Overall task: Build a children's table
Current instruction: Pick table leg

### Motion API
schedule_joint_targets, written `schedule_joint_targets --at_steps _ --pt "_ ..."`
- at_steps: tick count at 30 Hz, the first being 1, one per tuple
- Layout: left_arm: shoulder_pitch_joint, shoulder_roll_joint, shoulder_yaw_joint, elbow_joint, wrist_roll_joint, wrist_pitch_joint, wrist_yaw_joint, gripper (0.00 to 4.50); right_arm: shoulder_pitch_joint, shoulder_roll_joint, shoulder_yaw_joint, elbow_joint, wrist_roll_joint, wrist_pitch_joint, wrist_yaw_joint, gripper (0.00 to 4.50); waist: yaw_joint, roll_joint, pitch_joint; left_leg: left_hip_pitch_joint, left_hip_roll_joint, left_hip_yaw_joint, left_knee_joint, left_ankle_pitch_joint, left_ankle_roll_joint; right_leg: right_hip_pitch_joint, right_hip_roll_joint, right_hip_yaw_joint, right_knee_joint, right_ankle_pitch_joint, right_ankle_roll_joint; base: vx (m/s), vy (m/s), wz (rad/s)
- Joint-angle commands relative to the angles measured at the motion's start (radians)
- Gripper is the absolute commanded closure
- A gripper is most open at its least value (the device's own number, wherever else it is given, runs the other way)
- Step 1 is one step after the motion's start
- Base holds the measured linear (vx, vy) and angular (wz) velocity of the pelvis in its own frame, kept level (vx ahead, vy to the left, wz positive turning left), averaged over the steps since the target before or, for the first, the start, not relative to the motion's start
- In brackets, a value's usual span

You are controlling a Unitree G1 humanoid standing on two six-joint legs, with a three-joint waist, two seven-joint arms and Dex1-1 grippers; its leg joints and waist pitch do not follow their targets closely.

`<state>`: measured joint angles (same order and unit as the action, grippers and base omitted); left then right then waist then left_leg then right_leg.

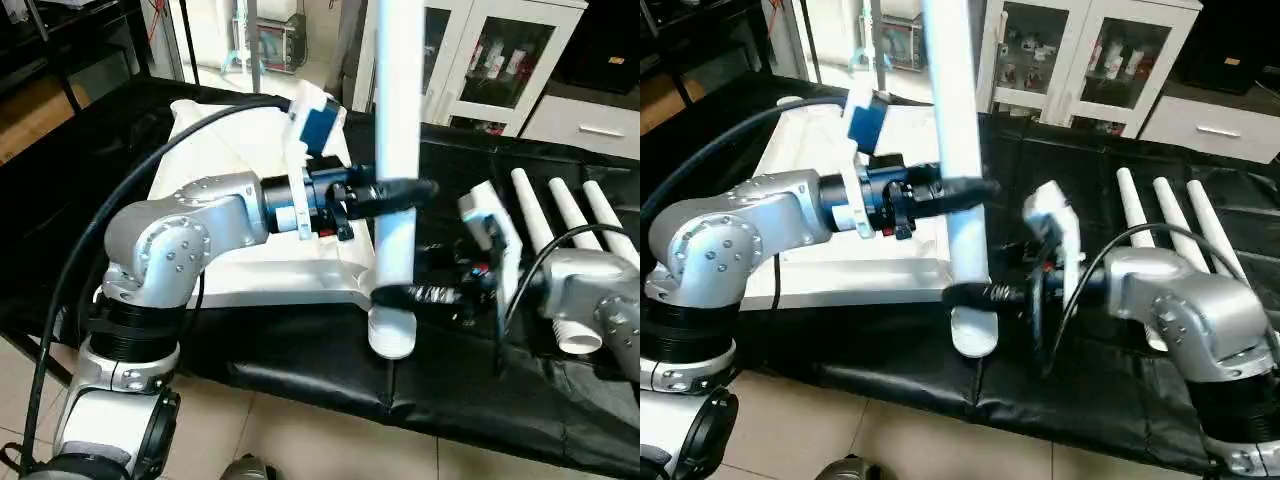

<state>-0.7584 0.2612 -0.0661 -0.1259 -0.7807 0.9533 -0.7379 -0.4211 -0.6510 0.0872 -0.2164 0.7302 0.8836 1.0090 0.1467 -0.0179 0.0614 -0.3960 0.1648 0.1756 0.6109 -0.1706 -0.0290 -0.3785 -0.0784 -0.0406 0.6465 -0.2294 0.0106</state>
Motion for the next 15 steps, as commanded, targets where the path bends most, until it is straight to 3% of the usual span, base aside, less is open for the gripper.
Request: schedule_joint_targets --at_steps 1,5,15 --pt "-0.029 0.005 -0.017 -0.022 0.004 -0.014 -0.023 2.73 0.011 -0.016 0.007 -0.018 -0.021 -0.010 0.008 0.76 0.001 -0.010 -0.072 0.029 0.058 -0.018 -0.069 -0.119 -0.015 0.037 -0.070 0.039 -0.073 -0.042 -0.222 0.000 0.000 0.00" --pt "-0.025 0.010 -0.043 -0.024 0.014 -0.022 -0.049 2.73 0.029 -0.044 0.055 -0.022 -0.067 -0.035 0.039 0.76 0.002 -0.012 -0.073 0.028 0.059 -0.019 -0.069 -0.113 -0.017 0.039 -0.070 0.039 -0.072 -0.027 -0.218 0.000 0.000 0.00" --pt "-0.033 0.010 -0.047 -0.009 0.019 -0.034 -0.065 2.73 0.043 -0.048 0.081 -0.023 -0.092 -0.055 0.042 0.76 -0.001 -0.008 -0.073 0.028 0.059 -0.019 -0.067 -0.115 -0.007 0.038 -0.070 0.039 -0.071 -0.021 -0.232 0.000 0.000 0.00"
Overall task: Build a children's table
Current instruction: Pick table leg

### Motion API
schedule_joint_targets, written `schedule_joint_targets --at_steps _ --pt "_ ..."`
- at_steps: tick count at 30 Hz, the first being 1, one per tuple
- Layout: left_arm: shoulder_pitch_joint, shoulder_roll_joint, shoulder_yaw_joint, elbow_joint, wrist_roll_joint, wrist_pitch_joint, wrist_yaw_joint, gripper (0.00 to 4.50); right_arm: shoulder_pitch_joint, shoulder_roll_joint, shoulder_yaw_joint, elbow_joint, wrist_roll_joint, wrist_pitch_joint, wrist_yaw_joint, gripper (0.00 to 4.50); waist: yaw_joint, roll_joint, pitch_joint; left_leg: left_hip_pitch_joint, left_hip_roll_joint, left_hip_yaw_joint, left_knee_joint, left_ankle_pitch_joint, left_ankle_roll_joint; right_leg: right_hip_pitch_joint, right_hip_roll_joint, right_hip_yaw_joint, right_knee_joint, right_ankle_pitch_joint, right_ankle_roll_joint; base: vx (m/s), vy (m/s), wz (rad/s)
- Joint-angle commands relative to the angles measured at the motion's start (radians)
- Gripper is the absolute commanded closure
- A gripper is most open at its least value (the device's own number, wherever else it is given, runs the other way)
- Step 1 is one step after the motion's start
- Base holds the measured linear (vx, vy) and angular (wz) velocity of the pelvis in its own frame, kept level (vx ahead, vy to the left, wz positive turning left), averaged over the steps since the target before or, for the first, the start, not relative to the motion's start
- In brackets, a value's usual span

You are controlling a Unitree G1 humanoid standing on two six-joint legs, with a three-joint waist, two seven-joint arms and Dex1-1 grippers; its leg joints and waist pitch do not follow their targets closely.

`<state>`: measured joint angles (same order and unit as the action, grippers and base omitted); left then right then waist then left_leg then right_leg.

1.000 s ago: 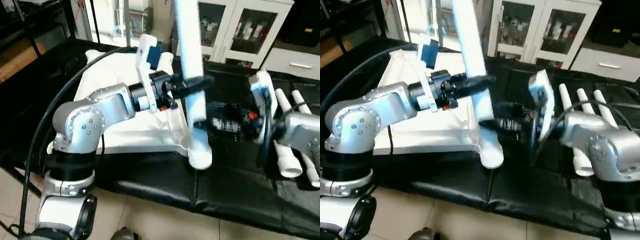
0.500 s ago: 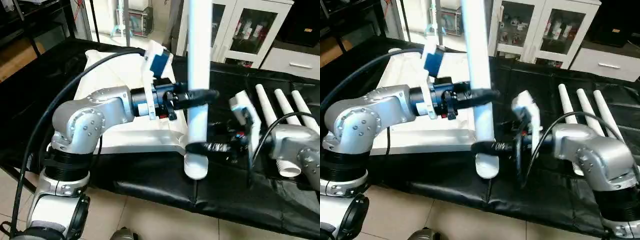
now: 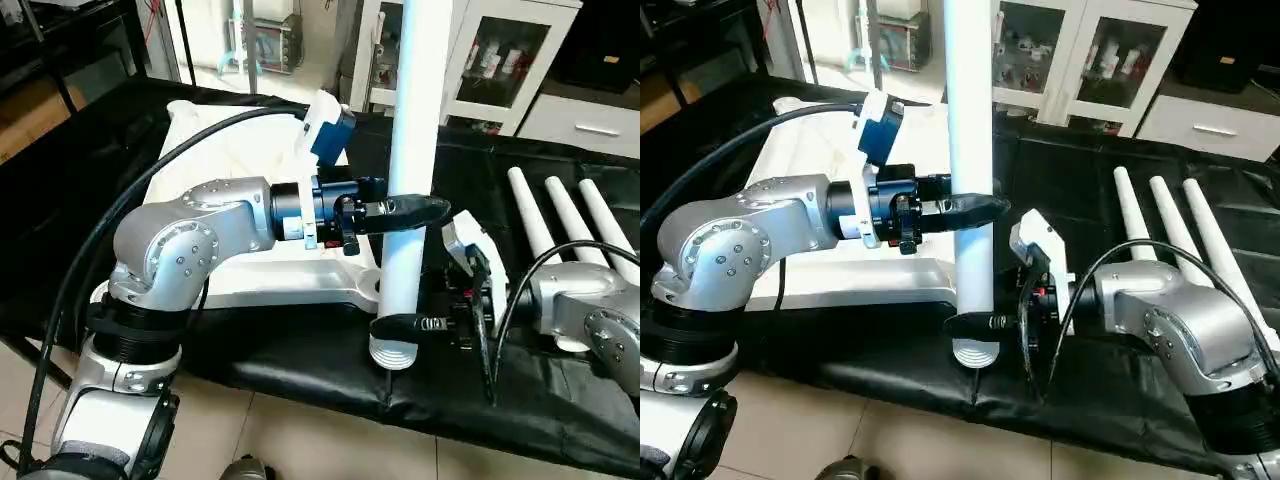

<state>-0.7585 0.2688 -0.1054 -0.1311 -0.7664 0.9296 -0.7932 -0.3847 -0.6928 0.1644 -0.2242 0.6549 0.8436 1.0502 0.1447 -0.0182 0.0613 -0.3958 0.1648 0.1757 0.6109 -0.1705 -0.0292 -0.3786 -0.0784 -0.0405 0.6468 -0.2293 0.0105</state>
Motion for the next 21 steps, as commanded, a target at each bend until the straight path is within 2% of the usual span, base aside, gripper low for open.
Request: schedule_joint_targets --at_steps 1,10,11,14,16,19,21 --pt "-0.033 0.002 -0.008 -0.004 0.005 -0.011 -0.010 2.73 0.006 -0.007 0.004 -0.015 -0.016 -0.015 0.001 0.76 0.001 -0.010 -0.073 0.028 0.059 -0.019 -0.067 -0.114 -0.005 0.039 -0.070 0.039 -0.071 -0.015 -0.234 0.000 0.000 0.00" --pt "-0.025 0.001 -0.007 -0.015 -0.003 -0.005 -0.019 2.73 0.000 0.018 0.004 -0.007 -0.018 -0.023 -0.006 0.76 0.002 -0.009 -0.074 0.028 0.059 -0.019 -0.067 -0.110 -0.002 0.039 -0.070 0.038 -0.069 -0.008 -0.240 0.000 0.000 0.00" --pt "-0.023 0.002 -0.008 -0.017 -0.005 -0.004 -0.022 2.73 -0.002 0.022 0.004 -0.004 -0.018 -0.023 -0.008 1.05 0.002 -0.009 -0.074 0.028 0.059 -0.019 -0.066 -0.106 0.000 0.039 -0.069 0.038 -0.068 0.000 -0.242 0.000 0.000 0.00" --pt "-0.022 0.003 -0.009 -0.019 -0.006 -0.003 -0.025 2.73 -0.005 0.025 0.004 0.000 -0.018 -0.025 -0.009 1.20 0.002 -0.009 -0.074 0.028 0.059 -0.019 -0.066 -0.105 0.003 0.039 -0.070 0.038 -0.068 0.002 -0.244 0.000 0.000 0.00" --pt "-0.023 0.003 -0.009 -0.018 -0.006 -0.003 -0.027 2.73 -0.004 0.027 0.004 0.000 -0.018 -0.027 -0.008 1.56 0.002 -0.008 -0.073 0.029 0.059 -0.019 -0.067 -0.113 -0.001 0.039 -0.070 0.038 -0.069 -0.008 -0.243 0.000 0.000 0.00" --pt "-0.024 0.003 -0.008 -0.017 -0.004 -0.004 -0.029 2.73 -0.003 0.032 0.003 -0.003 -0.021 -0.025 -0.002 1.67 0.001 -0.008 -0.073 0.029 0.059 -0.020 -0.068 -0.119 -0.005 0.039 -0.070 0.038 -0.069 -0.015 -0.242 0.000 0.000 0.00" --pt "-0.025 0.004 -0.008 -0.014 -0.001 -0.005 -0.030 2.73 -0.003 0.033 0.004 -0.005 -0.019 -0.024 -0.001 1.98 0.002 -0.007 -0.074 0.029 0.059 -0.019 -0.067 -0.118 -0.006 0.039 -0.070 0.038 -0.069 -0.013 -0.241 0.000 0.000 0.00"
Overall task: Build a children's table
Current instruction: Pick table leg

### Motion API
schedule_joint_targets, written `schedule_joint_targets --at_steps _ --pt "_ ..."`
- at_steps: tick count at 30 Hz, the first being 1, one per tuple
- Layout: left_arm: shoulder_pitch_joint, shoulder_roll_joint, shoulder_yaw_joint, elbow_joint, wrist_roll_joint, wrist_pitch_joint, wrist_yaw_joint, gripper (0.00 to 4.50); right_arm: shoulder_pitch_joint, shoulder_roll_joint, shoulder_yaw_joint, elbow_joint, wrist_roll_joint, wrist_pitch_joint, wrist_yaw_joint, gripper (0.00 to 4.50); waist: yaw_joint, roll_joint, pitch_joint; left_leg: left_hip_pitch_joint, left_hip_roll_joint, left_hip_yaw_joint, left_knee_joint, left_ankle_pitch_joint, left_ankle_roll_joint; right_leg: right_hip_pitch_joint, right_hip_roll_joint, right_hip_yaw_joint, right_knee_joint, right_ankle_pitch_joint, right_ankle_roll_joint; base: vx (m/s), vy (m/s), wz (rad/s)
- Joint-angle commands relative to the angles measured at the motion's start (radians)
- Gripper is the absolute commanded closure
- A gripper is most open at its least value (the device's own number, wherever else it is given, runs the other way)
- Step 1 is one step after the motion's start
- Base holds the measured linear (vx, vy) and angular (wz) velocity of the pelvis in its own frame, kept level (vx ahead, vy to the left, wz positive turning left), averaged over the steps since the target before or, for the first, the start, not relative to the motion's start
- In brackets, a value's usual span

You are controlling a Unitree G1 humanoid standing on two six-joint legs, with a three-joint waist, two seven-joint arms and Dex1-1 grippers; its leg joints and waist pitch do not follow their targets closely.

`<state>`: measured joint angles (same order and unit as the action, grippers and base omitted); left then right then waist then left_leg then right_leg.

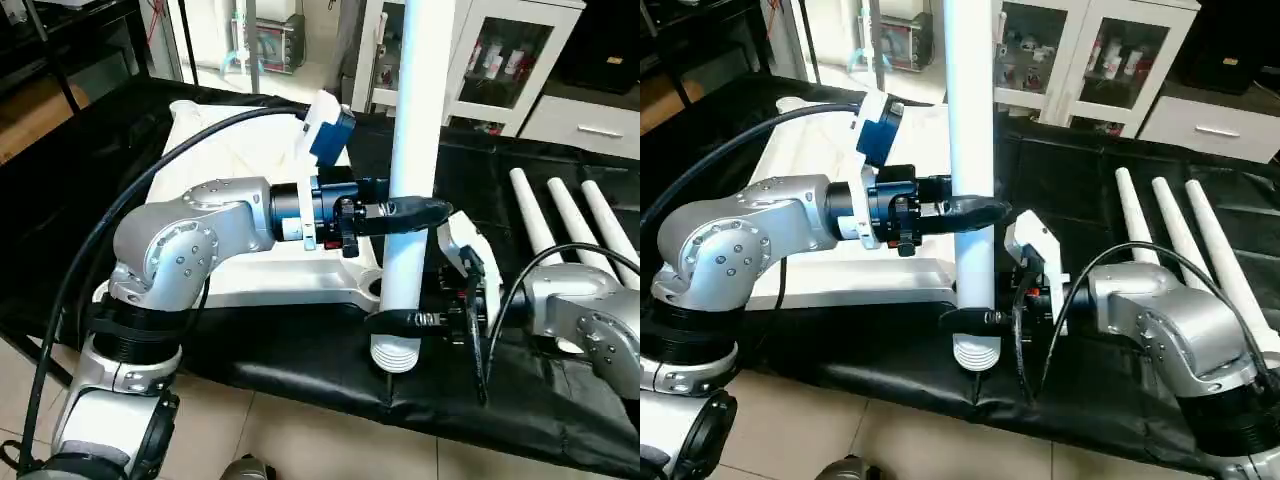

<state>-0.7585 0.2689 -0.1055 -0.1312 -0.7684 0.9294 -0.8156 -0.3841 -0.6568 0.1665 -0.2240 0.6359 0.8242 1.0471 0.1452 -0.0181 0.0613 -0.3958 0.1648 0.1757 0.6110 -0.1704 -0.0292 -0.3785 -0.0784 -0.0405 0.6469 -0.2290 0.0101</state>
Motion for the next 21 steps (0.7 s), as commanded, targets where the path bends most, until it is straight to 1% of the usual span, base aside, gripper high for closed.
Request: schedule_joint_targets --at_steps 1,3,4,6,12,13,14,16,17,19,20,21 --pt "-0.025 0.004 -0.009 -0.013 0.002 -0.006 -0.009 2.73 -0.004 -0.003 0.002 -0.006 0.000 -0.004 0.002 2.03 0.001 -0.007 -0.074 0.029 0.059 -0.019 -0.067 -0.116 -0.006 0.039 -0.070 0.038 -0.069 -0.009 -0.241 0.000 0.000 0.00" --pt "-0.025 0.006 -0.008 -0.009 0.004 -0.009 -0.012 2.73 -0.005 -0.002 0.002 -0.004 -0.002 -0.004 0.003 2.18 0.001 -0.006 -0.074 0.029 0.059 -0.019 -0.067 -0.113 -0.004 0.039 -0.069 0.038 -0.068 0.002 -0.242 0.000 0.000 0.00" --pt "-0.025 0.006 -0.008 -0.008 0.004 -0.009 -0.012 2.73 -0.006 -0.002 0.002 -0.004 -0.003 -0.004 0.004 2.18 0.001 -0.007 -0.074 0.028 0.059 -0.019 -0.067 -0.115 -0.004 0.040 -0.070 0.038 -0.068 -0.001 -0.242 0.000 0.000 0.00" --pt "-0.026 0.007 -0.009 -0.005 0.010 -0.014 -0.014 2.73 -0.005 -0.003 0.001 -0.003 -0.003 -0.005 0.005 2.45 0.002 -0.007 -0.075 0.028 0.059 -0.020 -0.066 -0.108 -0.003 0.041 -0.070 0.038 -0.067 0.004 -0.242 0.000 0.000 0.00" --pt "-0.026 0.013 -0.009 -0.003 0.018 -0.021 -0.018 2.73 -0.007 -0.001 -0.005 0.005 -0.008 -0.011 0.007 2.57 0.002 -0.005 -0.074 0.029 0.059 -0.020 -0.066 -0.114 -0.006 0.039 -0.069 0.038 -0.068 0.004 -0.243 0.000 0.000 0.00" --pt "-0.027 0.015 -0.008 -0.002 0.021 -0.018 -0.010 2.73 -0.008 -0.001 -0.007 0.006 -0.008 -0.013 0.006 2.57 0.001 -0.005 -0.074 0.028 0.059 -0.020 -0.066 -0.115 -0.006 0.040 -0.069 0.038 -0.068 0.003 -0.242 0.000 0.000 0.00" --pt "-0.033 0.008 0.005 0.010 0.008 0.006 0.006 2.73 -0.007 0.000 -0.011 0.006 -0.008 -0.015 0.005 2.57 0.001 -0.004 -0.075 0.028 0.059 -0.020 -0.067 -0.116 -0.007 0.040 -0.069 0.038 -0.068 0.003 -0.243 0.000 0.000 0.00" --pt "-0.038 0.003 0.016 0.022 -0.005 0.025 0.015 2.03 -0.007 0.000 -0.014 0.007 -0.009 -0.016 0.005 2.59 0.002 -0.004 -0.075 0.030 0.057 -0.019 -0.066 -0.119 -0.008 0.039 -0.069 0.038 -0.068 0.002 -0.246 0.000 0.000 0.00" --pt "-0.041 0.002 0.022 0.029 -0.009 0.031 0.019 2.03 -0.007 0.001 -0.016 0.008 -0.009 -0.017 0.004 2.59 0.002 -0.001 -0.076 0.030 0.058 -0.020 -0.066 -0.119 -0.010 0.039 -0.069 0.037 -0.067 0.004 -0.247 0.000 0.000 0.00" --pt "-0.039 0.018 0.022 0.025 -0.012 0.026 -0.007 2.03 -0.006 0.000 -0.024 0.004 -0.004 -0.018 0.004 2.59 0.002 -0.002 -0.076 0.030 0.058 -0.020 -0.066 -0.117 -0.010 0.040 -0.068 0.038 -0.067 0.012 -0.247 0.000 0.000 0.00" --pt "-0.039 0.022 0.028 0.024 -0.018 0.028 -0.011 1.84 -0.006 0.000 -0.033 0.003 -0.001 -0.018 0.000 2.61 0.002 0.001 -0.075 0.029 0.058 -0.021 -0.067 -0.116 -0.009 0.039 -0.068 0.037 -0.066 0.015 -0.248 0.000 0.000 0.00" --pt "-0.039 0.023 0.034 0.023 -0.023 0.031 -0.014 1.84 -0.006 0.000 -0.042 0.002 0.002 -0.019 -0.002 2.61 0.002 0.001 -0.075 0.029 0.057 -0.020 -0.066 -0.120 -0.010 0.039 -0.068 0.037 -0.067 0.013 -0.248 0.000 0.000 0.00"
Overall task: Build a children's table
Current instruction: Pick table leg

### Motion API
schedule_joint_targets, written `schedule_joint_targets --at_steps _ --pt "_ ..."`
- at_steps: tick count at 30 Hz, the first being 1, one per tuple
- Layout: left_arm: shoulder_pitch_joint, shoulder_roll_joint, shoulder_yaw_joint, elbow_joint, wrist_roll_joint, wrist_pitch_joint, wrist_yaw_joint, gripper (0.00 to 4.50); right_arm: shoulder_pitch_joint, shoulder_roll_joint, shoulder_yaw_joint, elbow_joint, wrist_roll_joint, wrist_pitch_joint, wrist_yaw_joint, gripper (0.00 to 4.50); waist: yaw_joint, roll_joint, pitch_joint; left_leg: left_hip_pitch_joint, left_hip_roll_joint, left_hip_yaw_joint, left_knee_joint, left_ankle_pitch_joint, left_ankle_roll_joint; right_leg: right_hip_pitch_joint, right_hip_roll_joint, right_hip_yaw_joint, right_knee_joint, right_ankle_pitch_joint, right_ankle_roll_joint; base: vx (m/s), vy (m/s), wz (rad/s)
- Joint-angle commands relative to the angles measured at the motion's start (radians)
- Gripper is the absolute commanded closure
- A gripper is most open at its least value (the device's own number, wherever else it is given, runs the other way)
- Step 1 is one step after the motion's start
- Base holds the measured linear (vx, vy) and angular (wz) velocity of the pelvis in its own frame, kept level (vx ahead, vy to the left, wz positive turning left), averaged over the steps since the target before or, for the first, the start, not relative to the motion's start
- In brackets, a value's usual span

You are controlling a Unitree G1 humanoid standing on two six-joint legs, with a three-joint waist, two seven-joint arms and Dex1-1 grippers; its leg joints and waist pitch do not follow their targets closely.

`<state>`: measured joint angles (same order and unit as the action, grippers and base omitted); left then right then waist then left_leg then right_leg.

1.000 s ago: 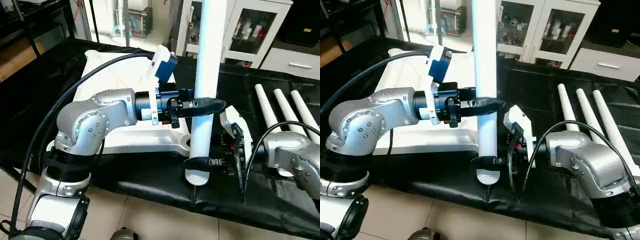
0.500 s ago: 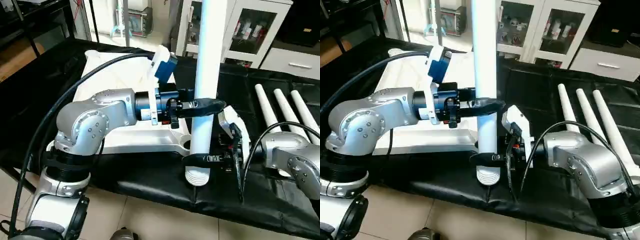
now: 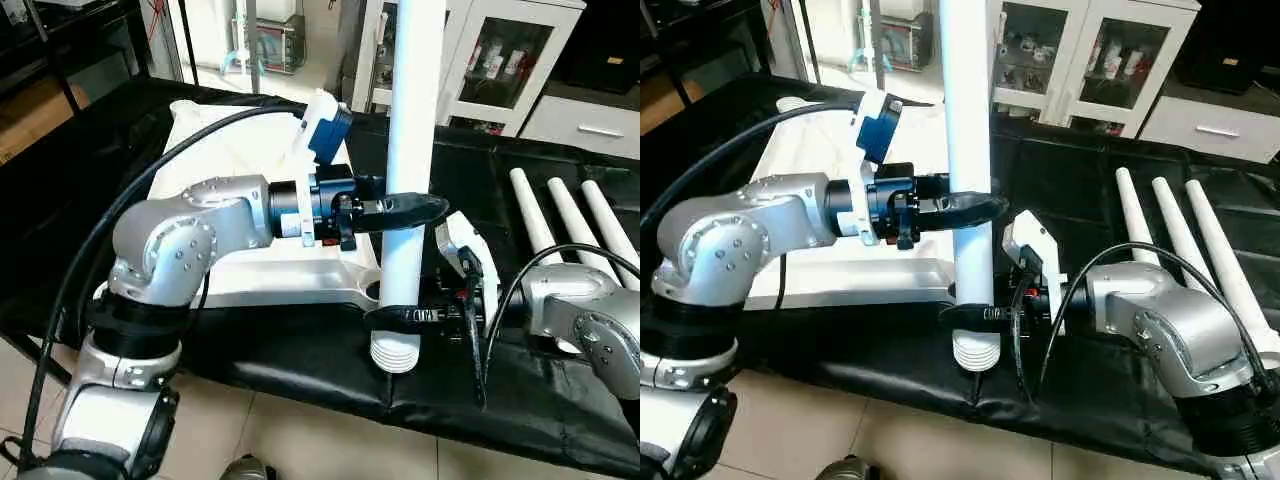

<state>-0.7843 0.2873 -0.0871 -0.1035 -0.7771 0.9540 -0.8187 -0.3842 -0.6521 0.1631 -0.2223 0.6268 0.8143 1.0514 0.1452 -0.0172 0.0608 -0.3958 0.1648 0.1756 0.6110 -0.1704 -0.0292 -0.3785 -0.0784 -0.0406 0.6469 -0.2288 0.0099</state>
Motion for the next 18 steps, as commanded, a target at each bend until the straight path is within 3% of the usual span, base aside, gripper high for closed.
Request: schedule_joint_targets --at_steps 1,3,5,7,8,12,15,18 --pt "-0.015 0.004 0.020 -0.004 -0.018 0.010 -0.008 1.61 -0.007 -0.004 -0.048 0.000 0.015 -0.009 -0.010 2.61 0.003 0.004 -0.075 0.030 0.057 -0.021 -0.066 -0.125 -0.013 0.040 -0.069 0.037 -0.066 0.012 -0.251 0.000 0.000 0.00" --pt "-0.018 0.002 0.031 -0.002 -0.027 0.016 -0.001 1.60 -0.005 -0.009 -0.070 -0.004 0.024 -0.005 -0.013 2.62 0.003 0.002 -0.075 0.031 0.058 -0.021 -0.067 -0.136 -0.016 0.039 -0.068 0.037 -0.068 0.009 -0.253 0.000 0.000 0.00" --pt "-0.019 0.000 0.041 0.003 -0.033 0.021 0.004 1.43 0.008 -0.023 -0.097 -0.028 0.040 0.006 -0.017 2.62 0.004 0.010 -0.075 0.032 0.058 -0.022 -0.068 -0.144 -0.023 0.040 -0.068 0.037 -0.067 0.009 -0.253 0.000 0.000 0.00" --pt "-0.020 0.000 0.045 0.005 -0.035 0.022 0.005 1.19 0.014 -0.027 -0.104 -0.034 0.043 0.008 -0.018 2.62 0.005 0.007 -0.075 0.031 0.058 -0.022 -0.068 -0.146 -0.022 0.041 -0.068 0.037 -0.068 0.017 -0.253 0.000 0.000 0.00" --pt "-0.021 -0.001 0.050 0.009 -0.037 0.022 0.006 1.11 0.019 -0.031 -0.111 -0.039 0.046 0.009 -0.019 2.62 0.005 0.012 -0.076 0.031 0.058 -0.022 -0.068 -0.148 -0.023 0.041 -0.068 0.037 -0.067 0.018 -0.253 0.000 0.000 0.00" --pt "-0.026 -0.003 0.063 0.022 -0.035 0.012 0.017 0.73 0.044 -0.044 -0.154 -0.056 0.058 0.014 -0.035 2.62 0.004 0.010 -0.076 0.029 0.055 -0.022 -0.067 -0.152 -0.020 0.044 -0.068 0.037 -0.070 0.014 -0.252 0.000 0.000 0.00" --pt "0.023 0.036 0.077 0.003 0.047 -0.043 0.071 0.72 0.071 -0.052 -0.221 -0.052 0.024 -0.008 -0.101 2.62 0.005 0.014 -0.075 0.030 0.058 -0.024 -0.068 -0.158 -0.020 0.042 -0.069 0.038 -0.073 -0.010 -0.239 0.000 0.000 0.00" --pt "0.096 0.076 0.139 -0.017 0.098 -0.073 0.154 0.36 0.090 -0.038 -0.265 -0.027 -0.027 -0.039 -0.197 2.62 -0.003 0.013 -0.076 0.026 0.057 -0.024 -0.069 -0.149 -0.028 0.042 -0.068 0.037 -0.074 -0.017 -0.222 0.000 0.000 0.00"
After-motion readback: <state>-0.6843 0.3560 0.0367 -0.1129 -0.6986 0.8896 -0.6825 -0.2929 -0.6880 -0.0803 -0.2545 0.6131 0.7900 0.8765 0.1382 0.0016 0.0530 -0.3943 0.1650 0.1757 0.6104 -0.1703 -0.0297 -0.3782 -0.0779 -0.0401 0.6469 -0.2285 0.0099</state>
